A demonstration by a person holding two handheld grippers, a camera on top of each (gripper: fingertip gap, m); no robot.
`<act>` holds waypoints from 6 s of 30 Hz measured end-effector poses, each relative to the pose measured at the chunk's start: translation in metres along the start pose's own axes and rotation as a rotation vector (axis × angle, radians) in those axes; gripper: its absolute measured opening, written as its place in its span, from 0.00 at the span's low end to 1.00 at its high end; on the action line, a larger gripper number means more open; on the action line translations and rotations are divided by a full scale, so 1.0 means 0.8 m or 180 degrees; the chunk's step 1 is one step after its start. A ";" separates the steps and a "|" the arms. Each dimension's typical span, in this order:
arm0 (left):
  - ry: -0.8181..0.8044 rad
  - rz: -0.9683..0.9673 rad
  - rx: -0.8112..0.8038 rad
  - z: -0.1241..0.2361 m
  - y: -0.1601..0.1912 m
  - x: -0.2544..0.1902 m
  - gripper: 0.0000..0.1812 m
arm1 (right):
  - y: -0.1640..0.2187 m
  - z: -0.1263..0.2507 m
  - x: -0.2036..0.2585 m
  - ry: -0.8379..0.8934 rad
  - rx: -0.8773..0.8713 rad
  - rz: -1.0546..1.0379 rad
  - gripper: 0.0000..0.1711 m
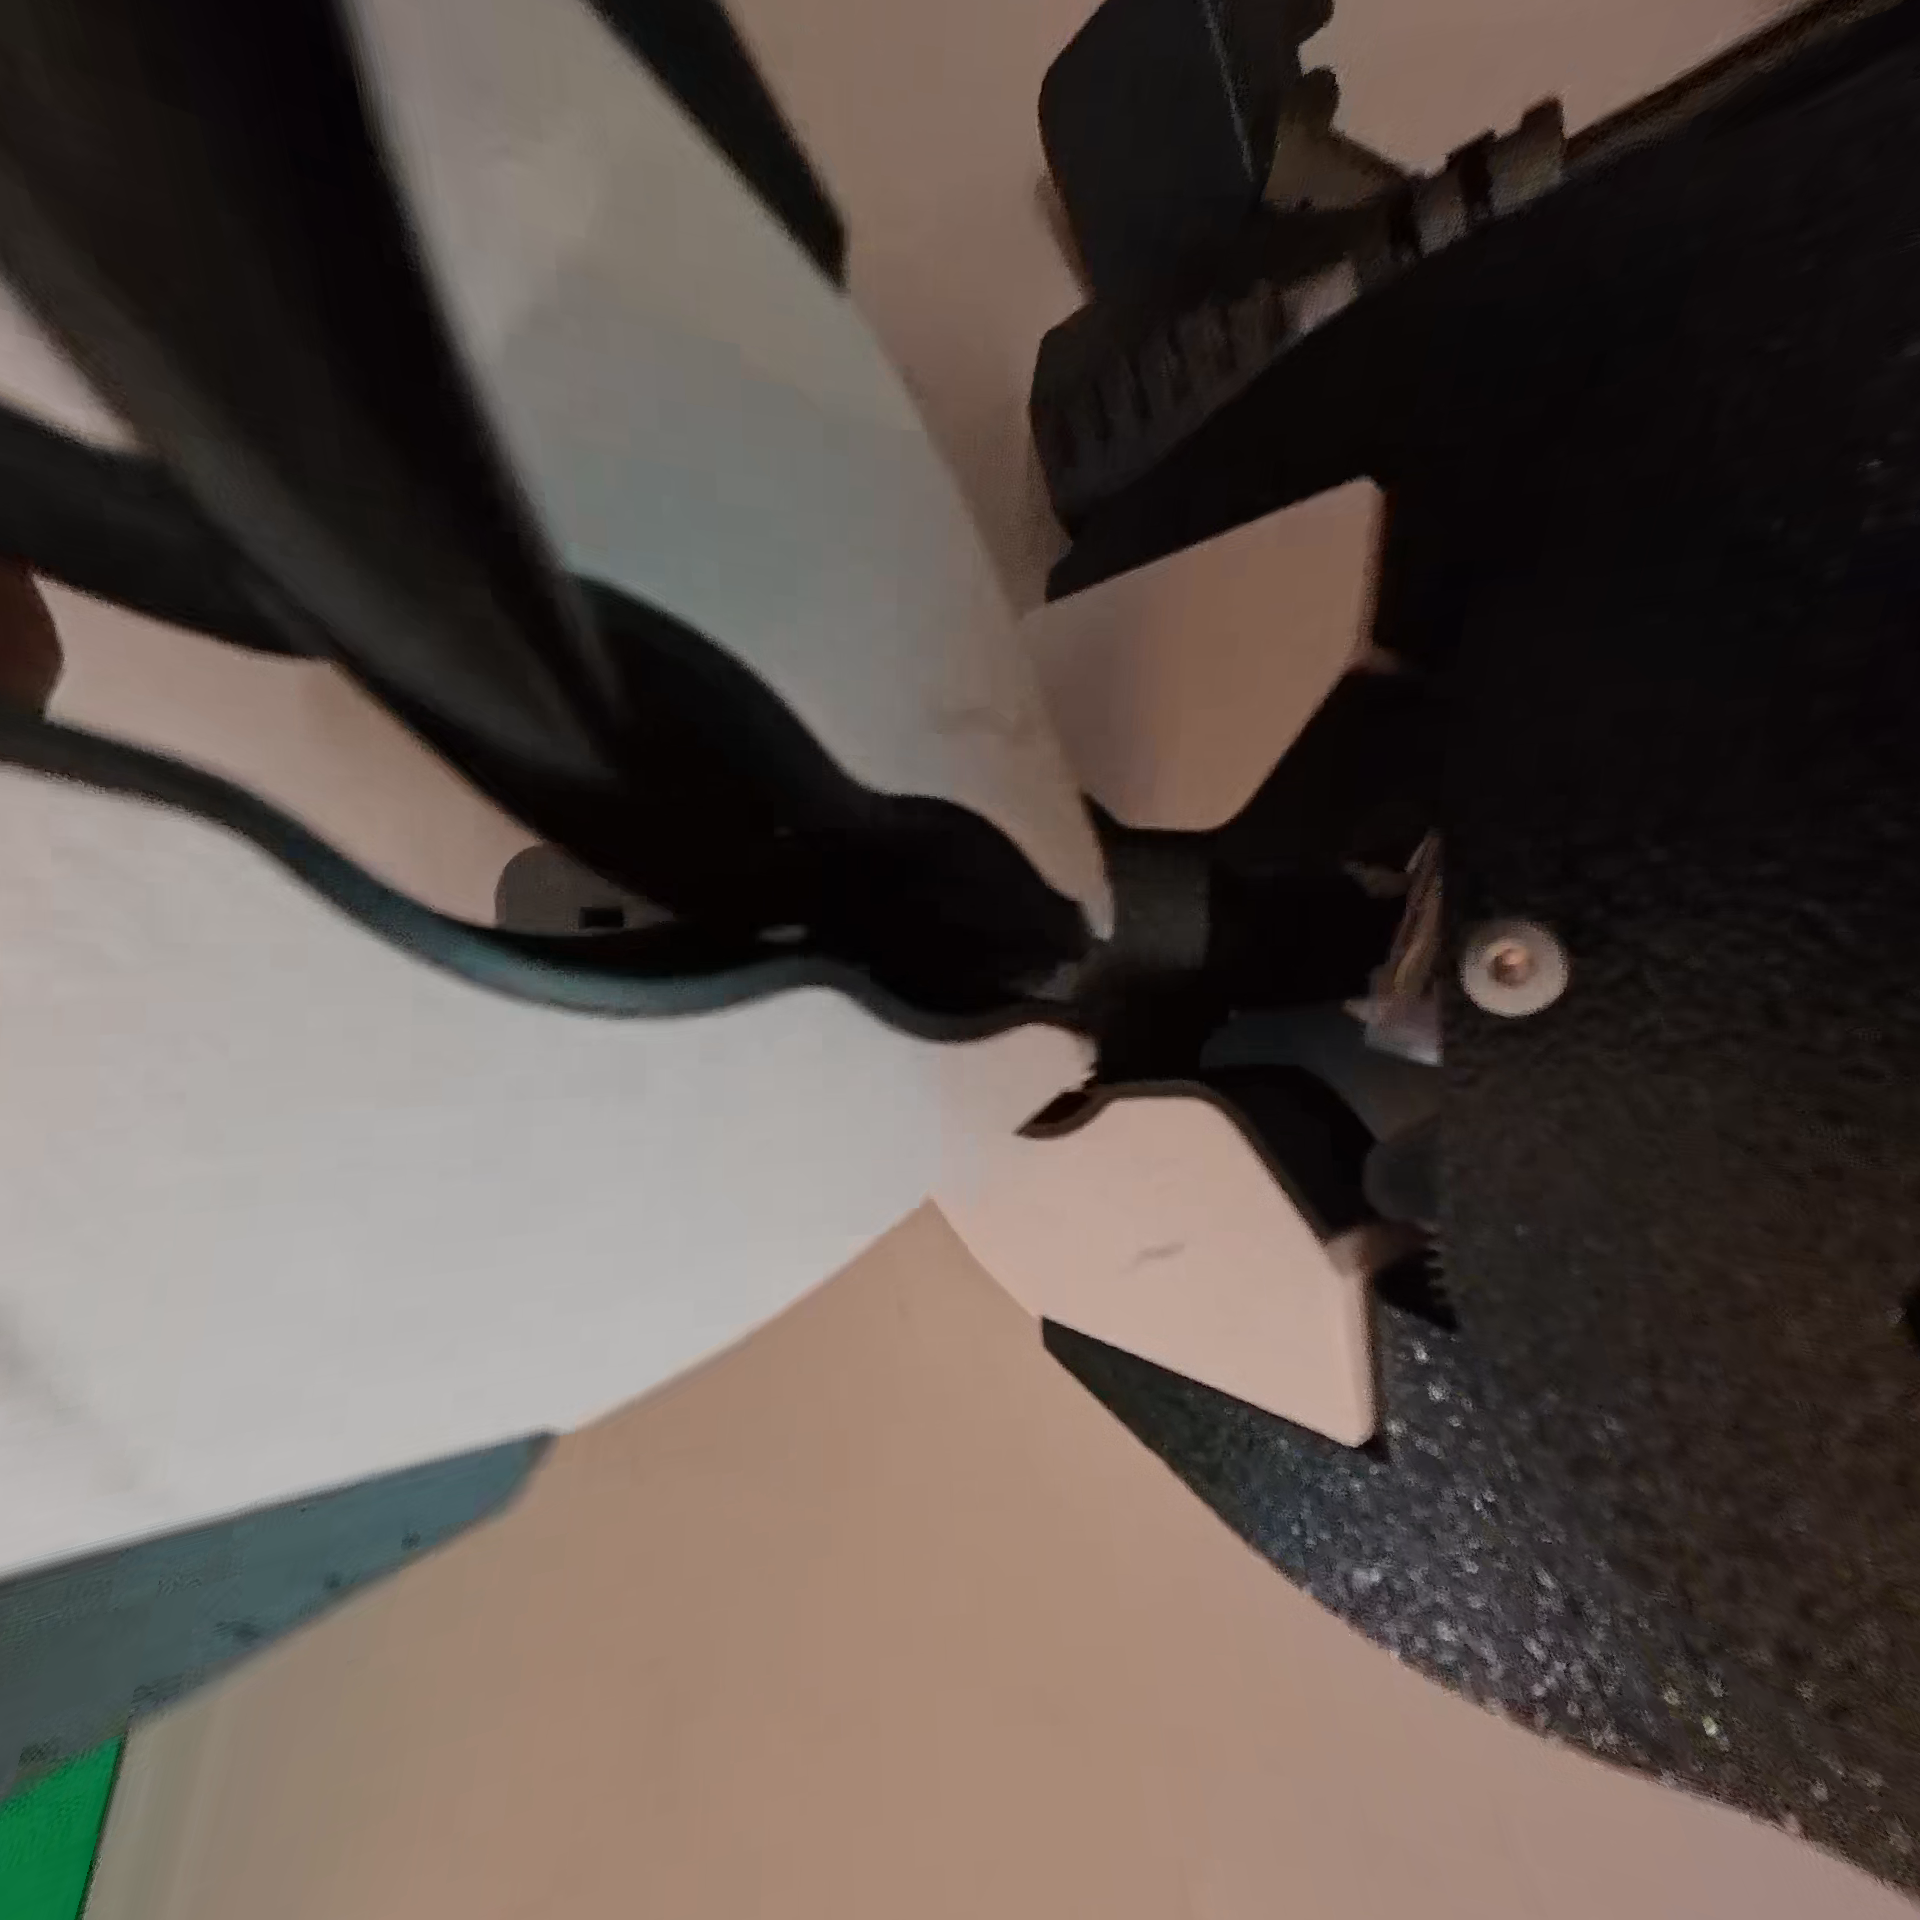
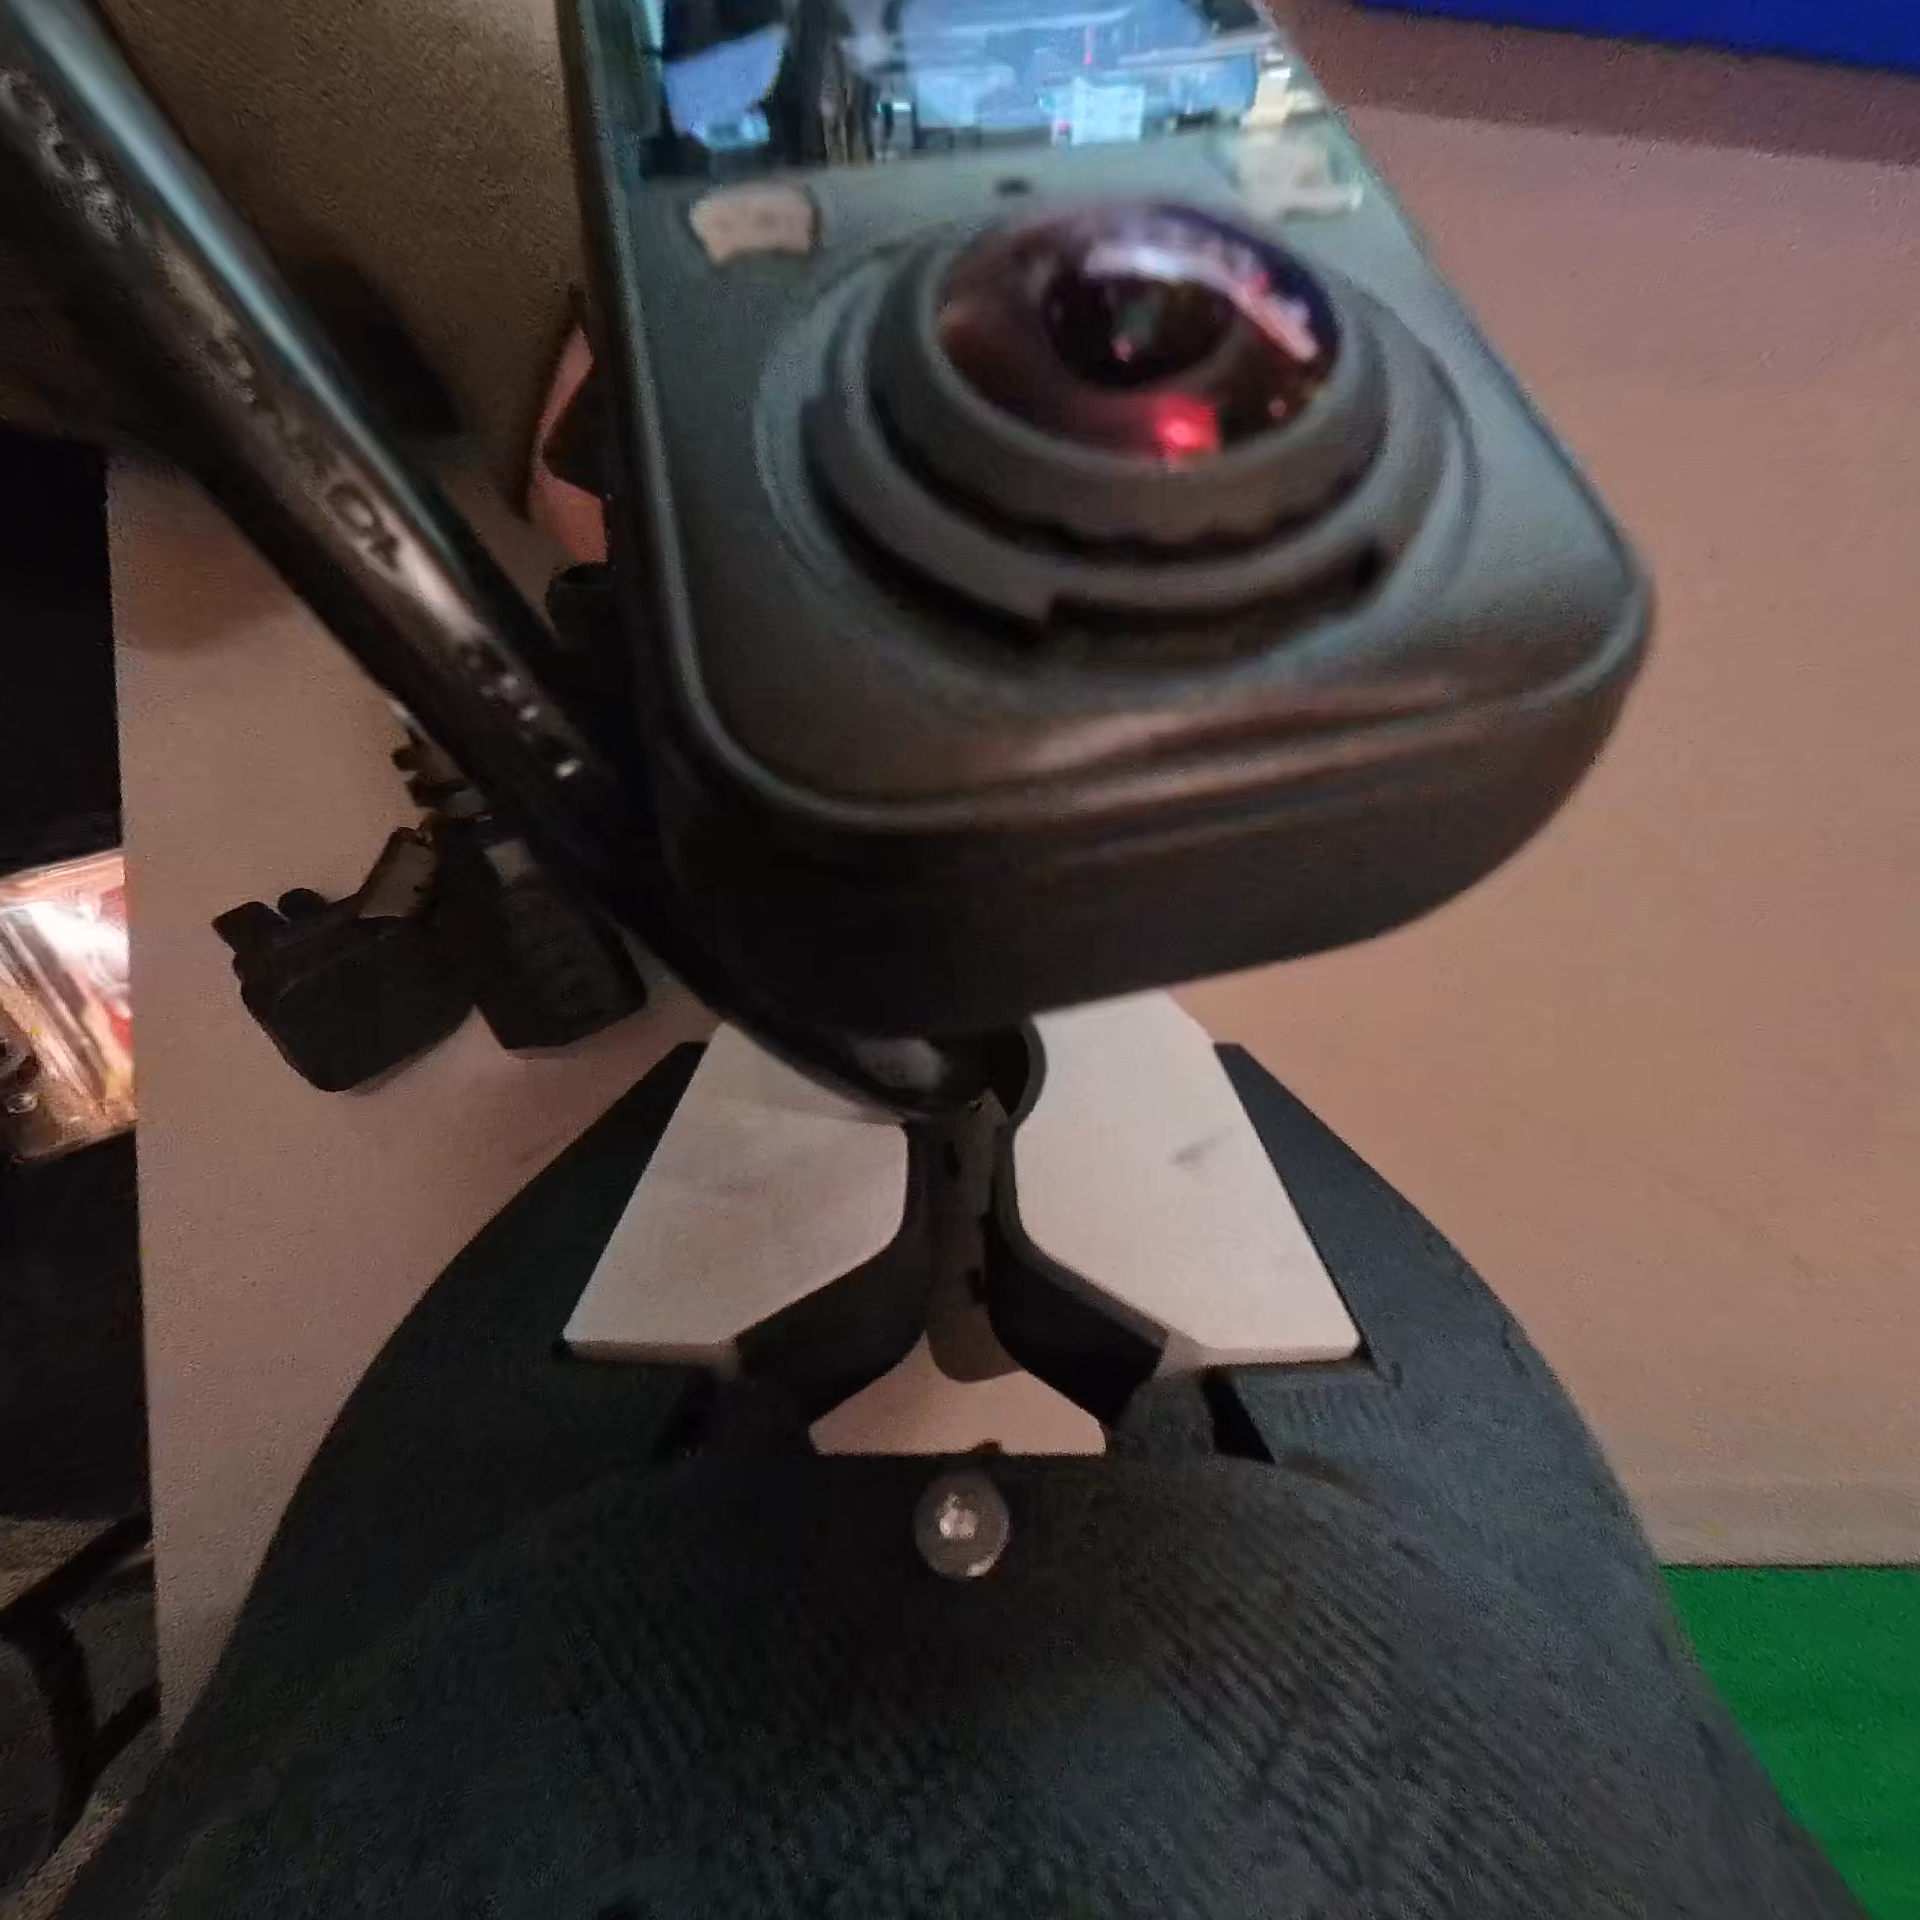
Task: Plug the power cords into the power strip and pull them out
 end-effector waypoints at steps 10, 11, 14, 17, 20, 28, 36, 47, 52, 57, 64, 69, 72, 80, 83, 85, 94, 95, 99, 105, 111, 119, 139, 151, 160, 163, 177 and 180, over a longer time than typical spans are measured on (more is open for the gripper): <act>0.0002 0.0017 -0.0019 0.001 0.000 0.002 0.24 | 0.007 0.002 -0.006 -0.0217 -0.0574 -0.0152 0.03; 0.0000 0.0008 -0.0020 0.001 0.000 0.002 0.24 | 0.008 0.002 -0.006 -0.0270 -0.0661 -0.0260 0.04; -0.0019 -0.0035 0.0008 0.000 0.000 0.000 0.24 | 0.010 0.003 -0.005 -0.0273 -0.0725 -0.0280 0.04; -0.0026 -0.0028 0.0024 -0.001 0.000 0.000 0.24 | 0.008 0.002 -0.004 -0.0164 -0.0665 -0.0252 0.04; -0.0042 -0.0026 0.0024 -0.002 -0.001 -0.001 0.24 | 0.010 0.002 -0.003 -0.0183 -0.0785 -0.0373 0.04; -0.0101 0.0004 0.0016 -0.005 -0.003 -0.005 0.24 | 0.008 0.004 0.002 -0.0163 -0.0619 -0.0229 0.04; -0.0081 -0.0072 -0.0015 -0.007 -0.005 -0.010 0.24 | 0.009 0.006 0.005 -0.0205 -0.0850 -0.0168 0.03; -0.0214 0.0174 -0.0033 -0.011 -0.009 -0.005 0.24 | 0.012 0.008 -0.007 -0.0292 -0.0909 -0.0242 0.03; -0.0152 0.0047 -0.0022 -0.015 -0.010 -0.013 0.24 | 0.014 0.013 0.002 -0.0352 -0.0773 0.0093 0.04; -0.0107 -0.0010 -0.0025 -0.014 -0.010 -0.014 0.25 | 0.014 0.013 0.006 -0.0463 -0.0807 0.0178 0.04; -0.0159 0.0063 0.0013 -0.015 -0.010 -0.012 0.24 | 0.021 0.014 -0.002 -0.0466 -0.0867 -0.0143 0.03; -0.0148 0.0005 0.0029 -0.016 -0.011 -0.014 0.24 | 0.024 0.017 0.001 -0.0455 -0.0950 -0.0167 0.03; -0.0101 0.0011 0.0031 -0.016 -0.011 -0.014 0.24 | 0.031 0.025 0.002 -0.0366 -0.1047 -0.0052 0.04; -0.0101 0.0012 0.0031 -0.016 -0.011 -0.014 0.24 | 0.050 0.040 0.001 -0.0262 -0.1265 -0.0101 0.09; -0.0109 0.0019 0.0030 -0.016 -0.010 -0.014 0.24 | 0.049 0.045 0.001 -0.0245 -0.0926 0.0129 0.09; -0.0108 0.0021 0.0030 -0.016 -0.011 -0.014 0.24 | 0.047 0.045 0.001 -0.0244 -0.0766 0.0226 0.10; -0.0119 0.0017 0.0037 -0.016 -0.010 -0.013 0.25 | 0.047 0.040 0.003 -0.0202 -0.0779 0.0121 0.10; -0.0165 0.0019 0.0034 -0.017 -0.011 -0.012 0.30 | 0.047 0.038 0.003 -0.0176 -0.0840 0.0089 0.09; -0.0113 0.0020 0.0045 -0.020 -0.013 -0.012 0.24 | 0.047 0.040 0.004 -0.0116 -0.0820 0.0049 0.09; -0.0233 0.0116 0.0053 -0.020 -0.013 -0.006 0.25 | 0.050 0.036 -0.010 -0.0193 -0.1047 -0.0483 0.09; -0.0175 -0.0097 -0.0024 -0.019 -0.015 -0.011 0.25 | 0.042 0.042 0.005 -0.0117 -0.0774 0.0146 0.09; -0.0164 0.0059 -0.0005 -0.019 -0.013 -0.009 0.25 | 0.042 0.042 -0.003 -0.0195 -0.0696 0.0002 0.08; -0.0228 0.0099 -0.0001 -0.017 -0.012 -0.007 0.25 | 0.042 0.041 -0.011 -0.0262 -0.0709 -0.0132 0.09; -0.0170 0.0062 0.0036 -0.017 -0.011 -0.015 0.25 | 0.038 0.036 0.001 -0.0328 -0.0498 0.0079 0.09; -0.0164 0.0060 0.0021 -0.017 -0.011 -0.015 0.25 | 0.038 0.036 0.001 -0.0271 -0.0443 -0.0020 0.09; -0.0166 0.0062 0.0016 -0.017 -0.011 -0.015 0.25 | 0.039 0.037 0.002 -0.0234 -0.0476 -0.0088 0.09; -0.0037 -0.0042 0.0051 -0.012 -0.008 -0.010 0.25 | 0.033 0.032 0.004 -0.0068 -0.0452 -0.0150 0.09; 0.0109 -0.0170 0.0061 -0.010 -0.006 0.007 0.25 | 0.030 0.026 -0.008 0.0024 -0.0512 -0.0173 0.09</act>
Point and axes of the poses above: each gripper's, where its closed fingertips meet, z back along the fingers, y out of its underside, x = y × z across the jaws, the point moved 7 cm from there along z, back along the fingers, and after that the axes turned 10 degrees about -x, right-handed, at the moved point
